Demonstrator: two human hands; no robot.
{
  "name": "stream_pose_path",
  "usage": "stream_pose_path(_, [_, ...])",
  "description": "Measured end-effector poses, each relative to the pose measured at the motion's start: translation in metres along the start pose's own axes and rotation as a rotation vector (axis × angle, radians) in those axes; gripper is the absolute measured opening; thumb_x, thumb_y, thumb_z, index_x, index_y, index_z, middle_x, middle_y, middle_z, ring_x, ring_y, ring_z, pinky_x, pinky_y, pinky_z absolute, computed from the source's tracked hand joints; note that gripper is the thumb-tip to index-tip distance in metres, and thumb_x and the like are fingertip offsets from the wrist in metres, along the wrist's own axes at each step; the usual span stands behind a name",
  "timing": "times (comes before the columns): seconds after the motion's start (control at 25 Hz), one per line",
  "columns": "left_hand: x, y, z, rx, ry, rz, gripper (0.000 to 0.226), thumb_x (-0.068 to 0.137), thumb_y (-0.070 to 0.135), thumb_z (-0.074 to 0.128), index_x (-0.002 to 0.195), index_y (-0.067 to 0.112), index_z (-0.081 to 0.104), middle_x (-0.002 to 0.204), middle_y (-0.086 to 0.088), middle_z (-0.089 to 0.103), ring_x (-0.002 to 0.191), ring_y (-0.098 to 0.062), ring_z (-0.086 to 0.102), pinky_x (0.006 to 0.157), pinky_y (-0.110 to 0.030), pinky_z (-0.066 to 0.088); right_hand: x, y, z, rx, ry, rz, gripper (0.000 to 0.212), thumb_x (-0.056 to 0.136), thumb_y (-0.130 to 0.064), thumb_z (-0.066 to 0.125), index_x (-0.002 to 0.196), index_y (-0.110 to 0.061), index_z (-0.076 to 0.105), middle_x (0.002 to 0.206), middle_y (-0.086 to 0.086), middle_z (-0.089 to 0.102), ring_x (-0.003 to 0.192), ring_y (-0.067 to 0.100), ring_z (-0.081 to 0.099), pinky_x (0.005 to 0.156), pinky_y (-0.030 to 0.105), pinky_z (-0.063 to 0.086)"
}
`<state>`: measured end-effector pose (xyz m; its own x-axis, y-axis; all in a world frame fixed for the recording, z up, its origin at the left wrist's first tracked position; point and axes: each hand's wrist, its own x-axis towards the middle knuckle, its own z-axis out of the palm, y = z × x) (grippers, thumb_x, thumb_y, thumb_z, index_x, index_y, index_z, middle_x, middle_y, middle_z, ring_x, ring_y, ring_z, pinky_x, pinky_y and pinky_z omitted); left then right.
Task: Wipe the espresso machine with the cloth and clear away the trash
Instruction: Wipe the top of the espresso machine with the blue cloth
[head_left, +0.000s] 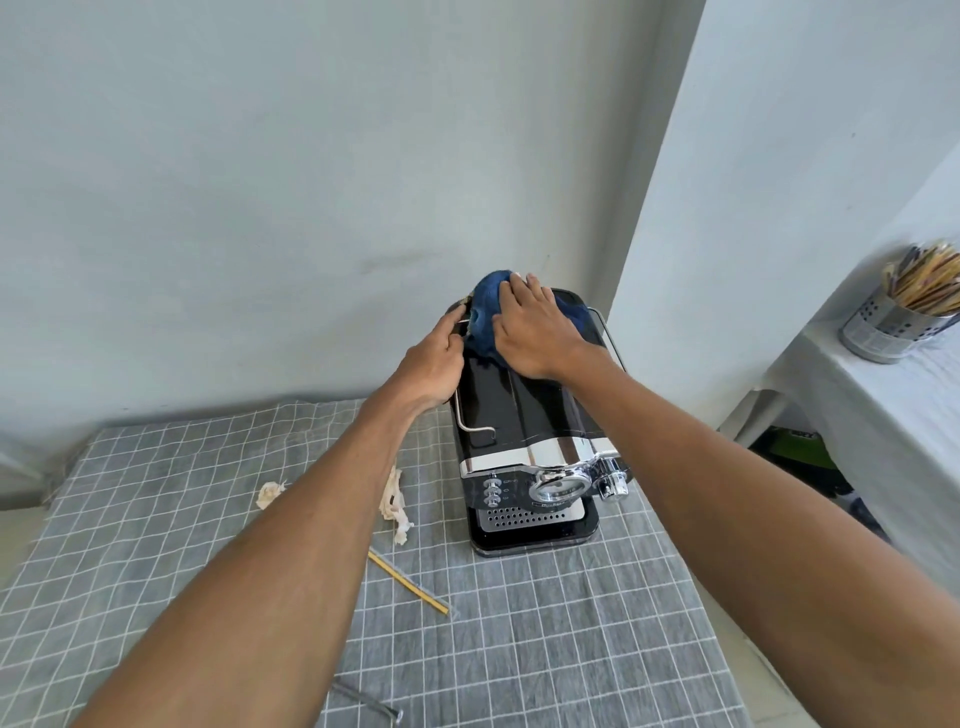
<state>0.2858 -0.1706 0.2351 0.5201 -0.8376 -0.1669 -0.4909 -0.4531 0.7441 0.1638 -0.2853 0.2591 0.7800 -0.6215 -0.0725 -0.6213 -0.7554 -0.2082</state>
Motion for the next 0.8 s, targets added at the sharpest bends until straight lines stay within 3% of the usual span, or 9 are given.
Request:
stream_pose_path(0.08, [-0.002,0.003,0.005,-0.003,0.046,-0.011,0.050,0.111,0.031,0.023,0.160,0.043,0.027,0.123,0.005,0.052,0.085,-0.010,0.057,0.070,-0.020,0.041,0.001,-0.002,0.002,-0.002,0.001,-0.009,0.062,0.109,-0.022,0.030,0.160,0.007,0.010,0.170,0.026,0.007,0.158,0.043,0.003,0.129,0.052,0.007])
stream_pose_path(0.16, [-0.004,0.004,0.009,0.008,0.081,-0.014,0.048,0.111,0.029,0.024,0.157,0.038,0.034,0.120,0.007,0.054,0.088,-0.015,0.056,0.071,-0.025,0.040,-0.016,-0.006,0.007,0.009,0.019,-0.025,0.062,0.109,-0.022,0.029,0.160,0.006,0.010,0.171,0.023,0.005,0.159,0.040,0.001,0.129,0.051,0.006])
stream_pose_path(0.28, [-0.004,0.004,0.010,0.069,0.079,-0.055,0.038,0.110,0.027,0.029,0.142,0.024,0.049,0.119,-0.007,0.067,0.080,-0.022,0.059,0.066,-0.031,0.042,-0.056,-0.004,0.021,-0.001,0.034,-0.155,0.062,0.110,-0.023,0.029,0.161,0.006,0.012,0.172,0.023,0.004,0.159,0.039,0.000,0.130,0.050,0.006])
stream_pose_path(0.36, [-0.003,0.007,0.008,0.064,0.068,-0.066,0.048,0.109,0.023,0.033,0.156,0.032,0.038,0.121,0.001,0.060,0.085,-0.023,0.060,0.073,-0.028,0.044,-0.069,0.014,0.019,0.003,-0.024,-0.278,0.059,0.111,-0.023,0.030,0.162,0.004,0.015,0.173,0.019,0.006,0.160,0.034,-0.001,0.130,0.046,0.003])
stream_pose_path(0.48, [-0.009,0.007,0.007,0.051,0.052,-0.055,0.056,0.110,0.025,0.031,0.163,0.043,0.020,0.107,-0.002,0.063,0.070,-0.016,0.059,0.061,-0.028,0.041,-0.056,0.032,0.001,0.084,-0.078,-0.273,0.057,0.113,-0.022,0.029,0.164,-0.001,0.014,0.174,0.012,0.003,0.161,0.026,-0.004,0.131,0.045,0.004])
stream_pose_path(0.6, [-0.011,0.006,0.005,0.077,0.053,-0.051,0.052,0.112,0.034,0.025,0.163,0.042,0.017,0.104,-0.003,0.065,0.066,-0.013,0.057,0.059,-0.029,0.040,-0.040,0.019,-0.003,0.072,-0.061,-0.227,0.055,0.113,-0.020,0.030,0.163,-0.001,0.017,0.174,0.013,0.004,0.161,0.030,-0.005,0.130,0.048,0.002])
stream_pose_path(0.72, [-0.011,0.007,0.005,0.076,0.057,-0.044,0.052,0.112,0.035,0.025,0.163,0.042,0.018,0.112,0.001,0.056,0.068,-0.006,0.053,0.067,-0.028,0.040,-0.058,0.014,0.007,-0.002,-0.046,-0.335,0.060,0.111,-0.029,0.034,0.164,-0.004,0.020,0.174,0.010,0.008,0.161,0.029,-0.006,0.130,0.048,-0.002])
stream_pose_path(0.8, [-0.011,0.009,0.005,0.080,0.065,-0.041,0.051,0.112,0.036,0.023,0.163,0.042,0.019,0.110,0.000,0.056,0.069,-0.006,0.053,0.062,-0.027,0.041,-0.078,0.024,0.008,-0.021,-0.063,-0.425,0.064,0.111,-0.036,0.035,0.165,-0.006,0.017,0.174,0.007,0.006,0.161,0.026,-0.010,0.130,0.047,-0.004])
